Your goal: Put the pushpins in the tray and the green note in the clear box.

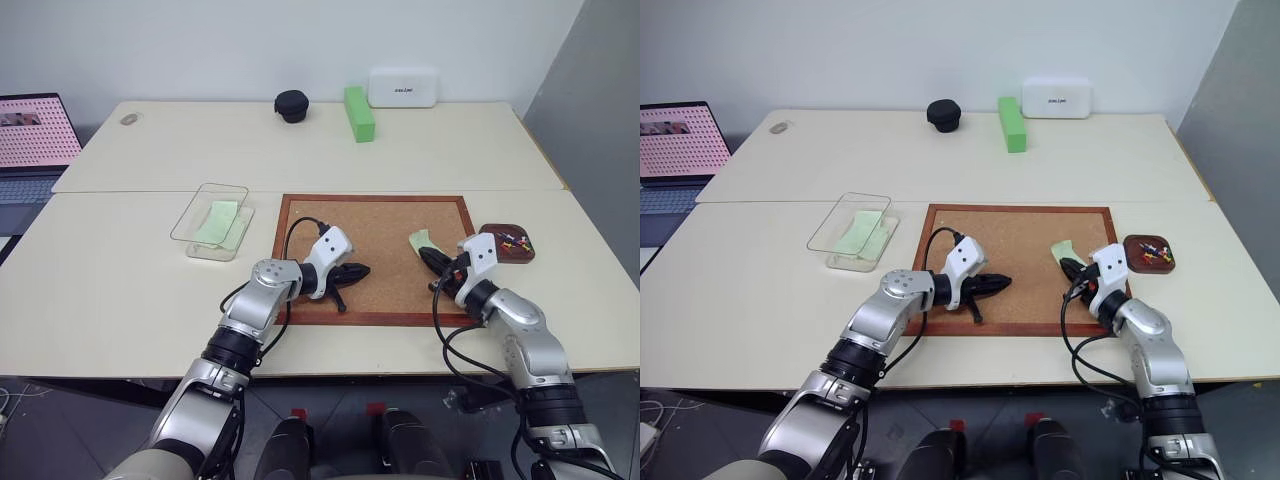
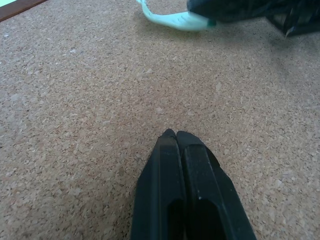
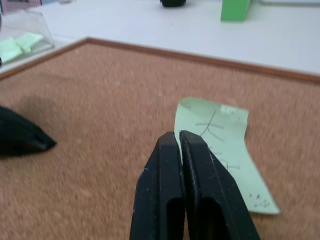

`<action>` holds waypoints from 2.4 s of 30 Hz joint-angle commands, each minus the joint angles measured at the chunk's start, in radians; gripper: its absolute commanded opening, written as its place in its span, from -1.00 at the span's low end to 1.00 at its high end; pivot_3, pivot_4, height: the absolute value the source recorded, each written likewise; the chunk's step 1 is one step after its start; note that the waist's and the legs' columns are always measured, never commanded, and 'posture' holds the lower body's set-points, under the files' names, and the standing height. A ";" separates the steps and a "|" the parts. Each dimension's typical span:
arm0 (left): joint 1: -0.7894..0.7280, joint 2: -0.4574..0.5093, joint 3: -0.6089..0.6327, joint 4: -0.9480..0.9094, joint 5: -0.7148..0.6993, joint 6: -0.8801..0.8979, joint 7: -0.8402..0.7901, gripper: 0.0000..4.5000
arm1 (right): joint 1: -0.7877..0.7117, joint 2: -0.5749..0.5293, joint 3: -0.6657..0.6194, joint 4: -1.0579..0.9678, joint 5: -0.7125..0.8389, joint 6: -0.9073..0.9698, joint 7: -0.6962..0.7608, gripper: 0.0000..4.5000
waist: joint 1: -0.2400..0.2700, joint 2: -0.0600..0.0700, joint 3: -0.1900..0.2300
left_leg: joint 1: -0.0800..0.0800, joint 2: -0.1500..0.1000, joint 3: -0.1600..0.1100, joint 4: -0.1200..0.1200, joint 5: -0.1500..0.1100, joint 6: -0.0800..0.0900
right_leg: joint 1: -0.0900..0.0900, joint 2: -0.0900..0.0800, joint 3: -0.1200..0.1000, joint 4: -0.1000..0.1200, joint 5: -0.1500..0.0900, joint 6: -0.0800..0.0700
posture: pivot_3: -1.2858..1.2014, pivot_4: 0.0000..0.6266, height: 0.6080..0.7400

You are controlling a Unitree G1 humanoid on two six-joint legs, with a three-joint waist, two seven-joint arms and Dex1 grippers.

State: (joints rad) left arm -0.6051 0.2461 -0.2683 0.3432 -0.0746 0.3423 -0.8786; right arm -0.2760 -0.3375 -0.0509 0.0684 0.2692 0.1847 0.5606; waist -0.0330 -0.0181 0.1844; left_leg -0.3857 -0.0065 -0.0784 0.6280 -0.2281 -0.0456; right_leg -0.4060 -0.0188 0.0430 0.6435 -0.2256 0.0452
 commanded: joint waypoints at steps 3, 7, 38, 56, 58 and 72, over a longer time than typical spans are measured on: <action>0.032 -0.010 -0.035 0.027 0.014 0.042 -0.004 -1.00 | -0.027 -0.005 -0.025 -0.068 0.018 0.000 -0.007 -0.98 | 0.001 0.000 0.000 | 0.000 0.000 0.000 0.000 0.000 0.000 | 0.000 0.000 0.000 0.000 0.000 0.000 | 0.03 -0.52 1.00; 0.029 -0.017 -0.022 0.020 0.005 0.041 0.003 -1.00 | -0.033 -0.032 -0.010 -0.083 -0.016 -0.020 0.005 -0.98 | 0.001 0.000 0.000 | 0.000 0.000 0.000 0.000 0.000 0.000 | 0.000 0.000 0.000 0.000 0.000 0.000 | 0.03 -0.52 1.00; -0.017 -0.238 0.451 -0.160 -0.680 0.615 0.205 0.44 | -0.058 -0.079 0.054 -0.235 -0.155 -0.181 -0.036 -1.00 | -0.001 -0.003 0.002 | -0.008 0.000 -0.001 0.001 0.000 -0.001 | -0.007 0.000 0.000 0.000 0.001 0.001 | 0.03 -0.52 1.00; -0.050 -0.263 0.466 -0.129 -0.734 0.625 0.230 0.37 | -0.088 0.010 0.020 -0.396 0.054 0.132 -0.094 -1.00 | 0.000 -0.003 0.002 | -0.008 0.000 -0.001 0.001 0.000 -0.001 | -0.007 0.000 0.000 0.000 0.001 0.001 | 0.03 -0.52 1.00; -0.051 -0.265 0.465 -0.131 -0.736 0.626 0.232 0.18 | -0.092 0.015 0.020 -0.397 0.056 0.137 -0.095 -1.00 | 0.000 -0.003 0.002 | -0.008 0.000 -0.001 0.001 0.000 -0.001 | -0.007 0.000 0.000 0.000 0.001 0.001 | 0.03 -0.52 1.00; -0.053 -0.263 0.460 -0.132 -0.739 0.631 0.226 -0.97 | -0.098 0.020 0.031 -0.408 0.058 0.148 -0.092 -1.00 | 0.000 -0.003 0.002 | -0.008 0.000 -0.001 0.001 0.000 -0.001 | -0.007 0.000 0.000 0.000 0.001 0.001 | 0.03 -0.52 1.00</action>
State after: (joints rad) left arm -0.6386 -0.0149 0.2007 0.2234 -0.7878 0.9727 -0.6439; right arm -0.3545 -0.3185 -0.0154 -0.2878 0.3181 0.3402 0.4731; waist -0.0331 -0.0213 0.1867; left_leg -0.3940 -0.0069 -0.0792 0.6290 -0.2278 -0.0461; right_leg -0.4127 -0.0189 0.0425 0.6438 -0.2247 0.0465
